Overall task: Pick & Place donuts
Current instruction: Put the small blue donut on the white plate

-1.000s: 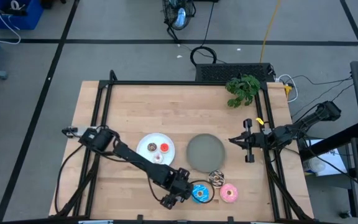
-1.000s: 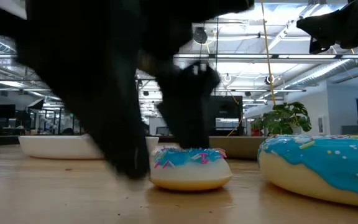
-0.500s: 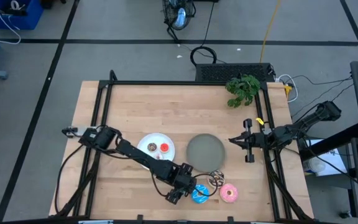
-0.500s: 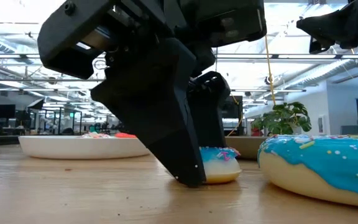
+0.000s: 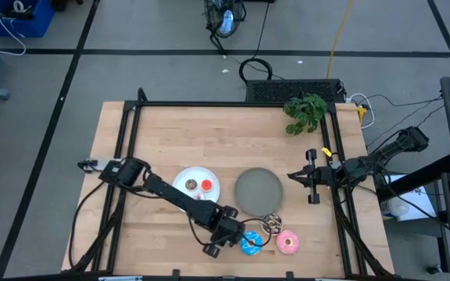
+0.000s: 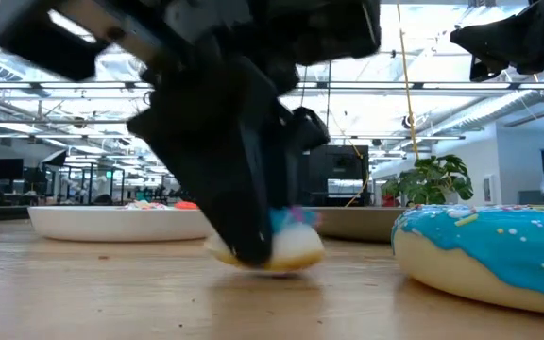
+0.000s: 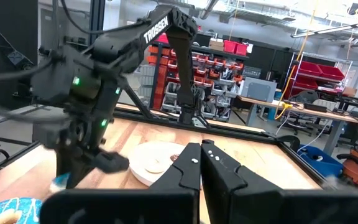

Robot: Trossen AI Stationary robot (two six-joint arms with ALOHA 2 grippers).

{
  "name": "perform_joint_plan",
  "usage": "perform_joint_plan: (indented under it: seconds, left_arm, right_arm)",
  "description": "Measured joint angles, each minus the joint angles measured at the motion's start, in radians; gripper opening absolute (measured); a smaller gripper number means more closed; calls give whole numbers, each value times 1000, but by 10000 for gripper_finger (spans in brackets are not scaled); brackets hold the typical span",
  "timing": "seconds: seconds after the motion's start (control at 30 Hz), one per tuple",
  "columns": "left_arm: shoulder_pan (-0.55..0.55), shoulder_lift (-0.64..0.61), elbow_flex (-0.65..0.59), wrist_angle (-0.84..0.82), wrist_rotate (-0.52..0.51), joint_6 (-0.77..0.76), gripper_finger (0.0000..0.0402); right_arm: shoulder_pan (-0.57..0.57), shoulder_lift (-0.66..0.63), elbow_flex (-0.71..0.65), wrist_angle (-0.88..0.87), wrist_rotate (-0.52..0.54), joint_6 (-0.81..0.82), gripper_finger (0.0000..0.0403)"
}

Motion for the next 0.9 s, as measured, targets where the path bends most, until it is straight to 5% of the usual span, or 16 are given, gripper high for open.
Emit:
perform_joint_plan:
  seconds: [0.23,0.5,0.9]
  left_arm:
    - [0,-155,1,-162,-20,-39,90]
    - [-14,-378,-13,-429,-200,-158,117]
    - [22,-653,-537,-221,-260,-359,112]
  right_arm:
    - [0,0,0,0,0,0,0]
    - [0,0,0,0,0,0,0]
    - [0,0,0,0,0,0,0]
